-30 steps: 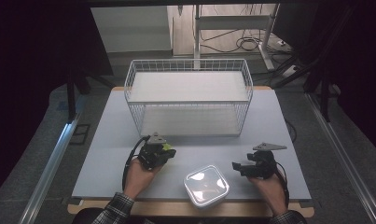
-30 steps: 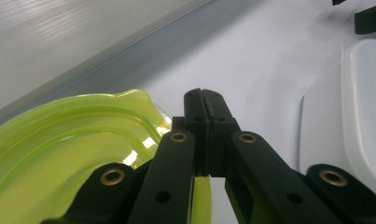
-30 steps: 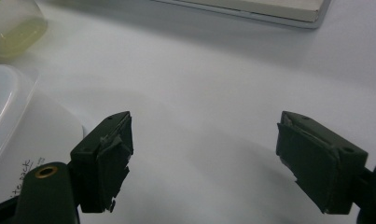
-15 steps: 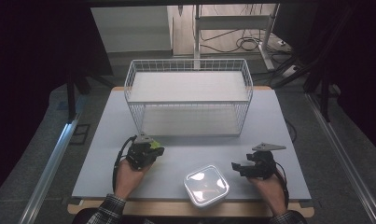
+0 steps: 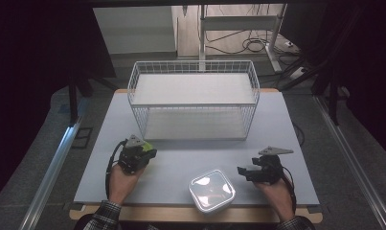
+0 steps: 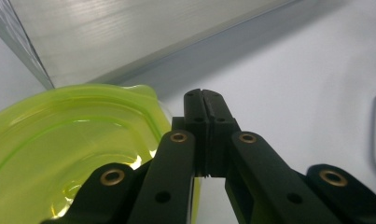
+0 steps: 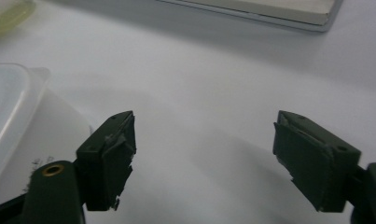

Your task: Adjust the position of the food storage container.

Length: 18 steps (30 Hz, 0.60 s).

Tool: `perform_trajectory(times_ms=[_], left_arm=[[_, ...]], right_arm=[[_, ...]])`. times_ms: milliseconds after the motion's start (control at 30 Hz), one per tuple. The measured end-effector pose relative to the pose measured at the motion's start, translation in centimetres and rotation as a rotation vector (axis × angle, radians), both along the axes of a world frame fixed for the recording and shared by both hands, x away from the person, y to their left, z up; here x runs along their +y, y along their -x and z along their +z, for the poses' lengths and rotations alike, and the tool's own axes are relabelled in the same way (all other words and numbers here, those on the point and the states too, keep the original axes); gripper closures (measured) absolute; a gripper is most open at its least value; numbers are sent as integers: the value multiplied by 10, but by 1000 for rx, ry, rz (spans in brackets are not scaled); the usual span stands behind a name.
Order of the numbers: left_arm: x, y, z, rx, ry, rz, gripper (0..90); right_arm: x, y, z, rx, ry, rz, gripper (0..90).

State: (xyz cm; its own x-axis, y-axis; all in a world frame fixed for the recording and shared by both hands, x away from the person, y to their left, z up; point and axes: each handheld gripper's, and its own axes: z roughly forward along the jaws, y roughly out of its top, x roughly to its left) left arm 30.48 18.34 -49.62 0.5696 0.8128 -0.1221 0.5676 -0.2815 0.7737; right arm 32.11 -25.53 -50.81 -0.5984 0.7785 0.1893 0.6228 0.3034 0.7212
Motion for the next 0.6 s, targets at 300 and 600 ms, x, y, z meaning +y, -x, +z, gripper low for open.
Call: perform_trajectory(times_ms=[300,600], left_arm=[[-37,35,-2,-2,64,-159,895],[-61,66,-17,56,59,-242,898]], right_arm=[[10,17,16,-7,-23,139,642],[28,33,20,15,15,230,881]])
